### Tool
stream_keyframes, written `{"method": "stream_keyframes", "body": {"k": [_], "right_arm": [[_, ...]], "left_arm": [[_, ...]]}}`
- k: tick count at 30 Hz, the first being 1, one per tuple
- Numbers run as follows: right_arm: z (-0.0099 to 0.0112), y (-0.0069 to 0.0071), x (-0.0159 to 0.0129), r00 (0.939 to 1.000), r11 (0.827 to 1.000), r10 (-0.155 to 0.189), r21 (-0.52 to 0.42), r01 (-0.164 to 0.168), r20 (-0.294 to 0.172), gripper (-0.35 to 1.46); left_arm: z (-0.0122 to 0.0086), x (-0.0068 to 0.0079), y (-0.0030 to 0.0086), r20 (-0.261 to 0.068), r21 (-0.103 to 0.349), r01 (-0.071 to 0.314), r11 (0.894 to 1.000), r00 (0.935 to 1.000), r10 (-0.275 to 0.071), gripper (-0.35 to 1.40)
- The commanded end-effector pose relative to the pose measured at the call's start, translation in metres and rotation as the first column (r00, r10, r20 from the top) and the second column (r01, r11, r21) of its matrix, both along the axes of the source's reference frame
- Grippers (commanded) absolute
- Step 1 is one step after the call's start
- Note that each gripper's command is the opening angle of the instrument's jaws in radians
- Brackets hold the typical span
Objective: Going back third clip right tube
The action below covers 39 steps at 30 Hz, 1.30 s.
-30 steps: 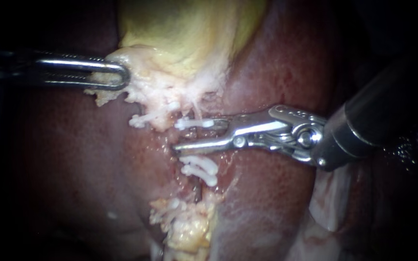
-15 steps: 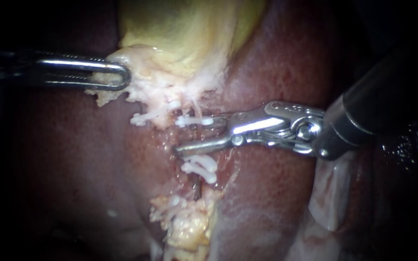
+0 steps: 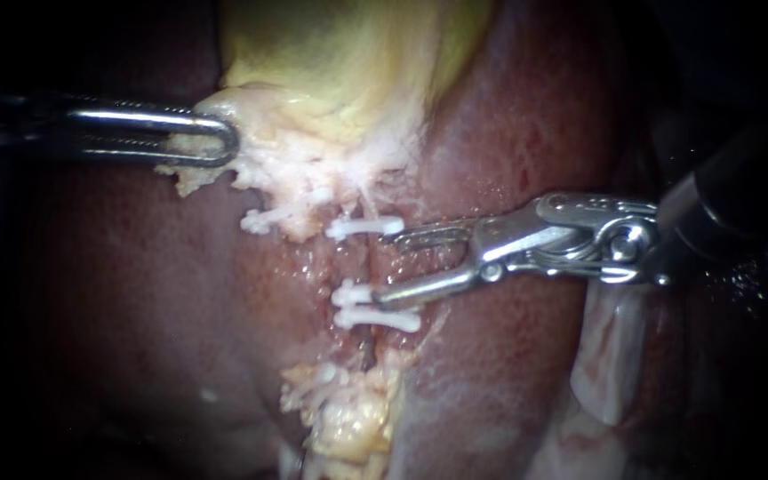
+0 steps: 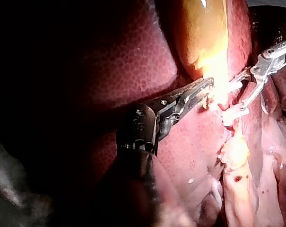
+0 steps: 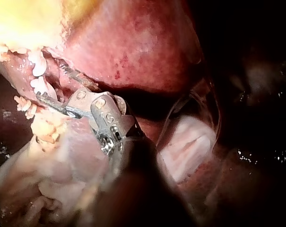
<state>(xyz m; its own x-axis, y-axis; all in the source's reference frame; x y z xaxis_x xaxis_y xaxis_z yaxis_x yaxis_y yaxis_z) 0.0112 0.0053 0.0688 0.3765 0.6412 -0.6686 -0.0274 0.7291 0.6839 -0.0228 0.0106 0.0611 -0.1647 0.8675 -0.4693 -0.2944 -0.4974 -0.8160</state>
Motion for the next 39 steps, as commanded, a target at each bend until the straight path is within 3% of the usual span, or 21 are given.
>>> {"method": "stream_keyframes", "body": {"k": [1,9,18,27,34,39], "right_arm": [[-0.0004,0.0000,-0.0003,1.0000,1.000,-0.003,-0.024,0.003,-0.005,0.50],[-0.0040,-0.0002,-0.0034,0.9979,0.977,-0.053,-0.208,0.044,-0.038,0.50],[-0.0072,-0.0005,-0.0060,0.9941,0.953,-0.092,-0.293,0.072,-0.058,0.50],[-0.0074,-0.0005,-0.0065,0.9945,0.951,-0.089,-0.303,0.069,-0.055,0.50],[-0.0074,-0.0005,-0.0068,0.9945,0.951,-0.089,-0.303,0.069,-0.055,0.50],[-0.0074,-0.0006,-0.0068,0.9945,0.951,-0.089,-0.303,0.069,-0.055,0.51]], "left_arm": [[0.0000,0.0001,0.0000,0.000,0.000,-0.001,1.000,1.0000,0.001,-0.35],[0.0000,0.0002,0.0000,0.001,0.000,-0.002,1.000,1.0000,0.002,-0.35],[0.0001,0.0003,0.0000,0.002,0.000,-0.002,1.000,1.0000,0.002,-0.35],[0.0006,-0.0004,0.0003,-0.001,0.003,0.004,1.000,1.0000,-0.004,-0.35],[0.0032,-0.0022,0.0000,-0.009,-0.068,-0.014,0.998,0.9999,0.014,-0.35],[0.0054,-0.0038,-0.0008,-0.004,-0.087,-0.029,0.996,0.9996,0.029,-0.35]]}}
